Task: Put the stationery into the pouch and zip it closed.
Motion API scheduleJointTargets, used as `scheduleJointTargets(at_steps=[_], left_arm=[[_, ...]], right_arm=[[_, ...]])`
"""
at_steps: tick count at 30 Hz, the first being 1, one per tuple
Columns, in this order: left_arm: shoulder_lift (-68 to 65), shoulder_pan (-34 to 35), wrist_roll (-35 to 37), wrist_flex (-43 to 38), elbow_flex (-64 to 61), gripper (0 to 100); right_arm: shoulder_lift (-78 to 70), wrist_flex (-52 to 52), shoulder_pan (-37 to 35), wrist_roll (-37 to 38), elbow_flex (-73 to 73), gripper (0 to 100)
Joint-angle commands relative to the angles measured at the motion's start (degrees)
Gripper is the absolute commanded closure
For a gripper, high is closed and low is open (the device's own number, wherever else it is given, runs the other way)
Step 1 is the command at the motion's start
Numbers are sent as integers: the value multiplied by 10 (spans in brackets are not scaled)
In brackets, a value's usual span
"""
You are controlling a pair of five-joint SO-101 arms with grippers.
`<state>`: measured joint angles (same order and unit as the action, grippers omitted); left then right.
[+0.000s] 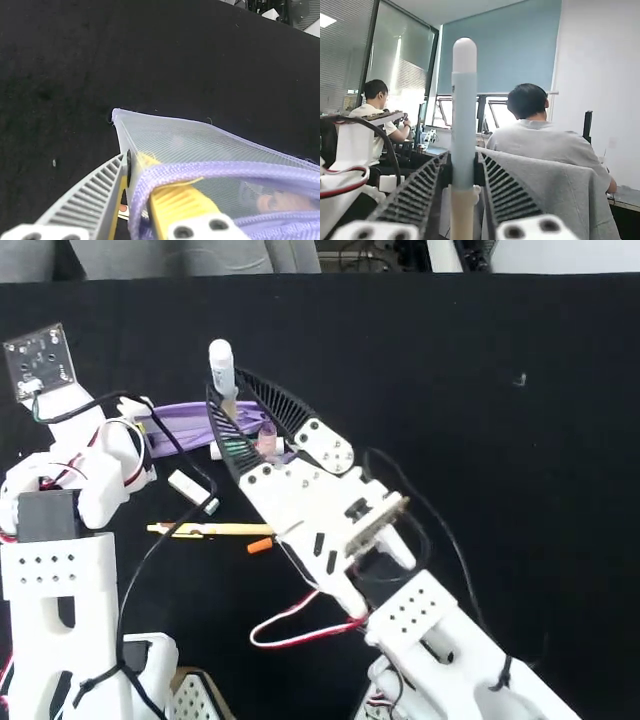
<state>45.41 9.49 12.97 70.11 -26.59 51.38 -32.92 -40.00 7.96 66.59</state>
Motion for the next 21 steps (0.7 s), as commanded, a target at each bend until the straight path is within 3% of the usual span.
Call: scheduleJointTargets(at_steps=[1,7,14,21], left_arm=[[-2,-6,8,-7,-3,972],[-2,-6,8,-8,-11,972],[-1,-6,8,-8,-11,972],[-1,-5,8,-8,-12,972]], right_arm=[[-56,-64,-5,-3,-22,988],[-178,-140,-5,47,-31,987],[-300,-164,-4,48,-52,982],[-349,-163,-6,120,-61,787]])
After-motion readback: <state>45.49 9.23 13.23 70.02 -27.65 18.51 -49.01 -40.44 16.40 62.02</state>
